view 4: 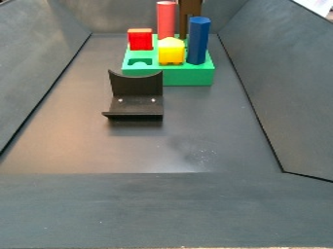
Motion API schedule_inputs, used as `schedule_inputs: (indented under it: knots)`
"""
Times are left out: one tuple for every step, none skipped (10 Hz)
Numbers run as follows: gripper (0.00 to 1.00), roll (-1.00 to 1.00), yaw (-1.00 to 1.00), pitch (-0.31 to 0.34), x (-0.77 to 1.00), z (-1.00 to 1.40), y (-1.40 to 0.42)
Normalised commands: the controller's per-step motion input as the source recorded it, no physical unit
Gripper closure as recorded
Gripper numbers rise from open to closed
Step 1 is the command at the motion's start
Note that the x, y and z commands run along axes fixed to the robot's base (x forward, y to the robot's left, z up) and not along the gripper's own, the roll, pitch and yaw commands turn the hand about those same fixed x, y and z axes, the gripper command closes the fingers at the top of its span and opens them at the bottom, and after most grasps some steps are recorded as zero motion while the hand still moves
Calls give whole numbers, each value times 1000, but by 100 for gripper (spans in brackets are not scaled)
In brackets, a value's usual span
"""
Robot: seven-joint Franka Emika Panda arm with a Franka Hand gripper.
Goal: Pick up the square-circle object. Move up. Rotate the square-circle object. Move to above the board. Insert the square-circle object.
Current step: Insert the square-circle object.
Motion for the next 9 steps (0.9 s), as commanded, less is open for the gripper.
schedule_inputs:
  knots:
    - [100,41,0,16,183,-251,-6]
    - [100,46,0,0,57,-394,-26]
    - [100,70,0,-24,0,-454,-34]
    - [100,96,0,0,0,-346,-9]
    - [100,130,0,0,0,-389,-29]
    - [100,131,0,-14,0,-454,-14]
    - [100,64,0,-60,-89,-380,0]
    - [100,-24,11,-60,-57,0,0]
    - [100,0,0,-14,0,0,0]
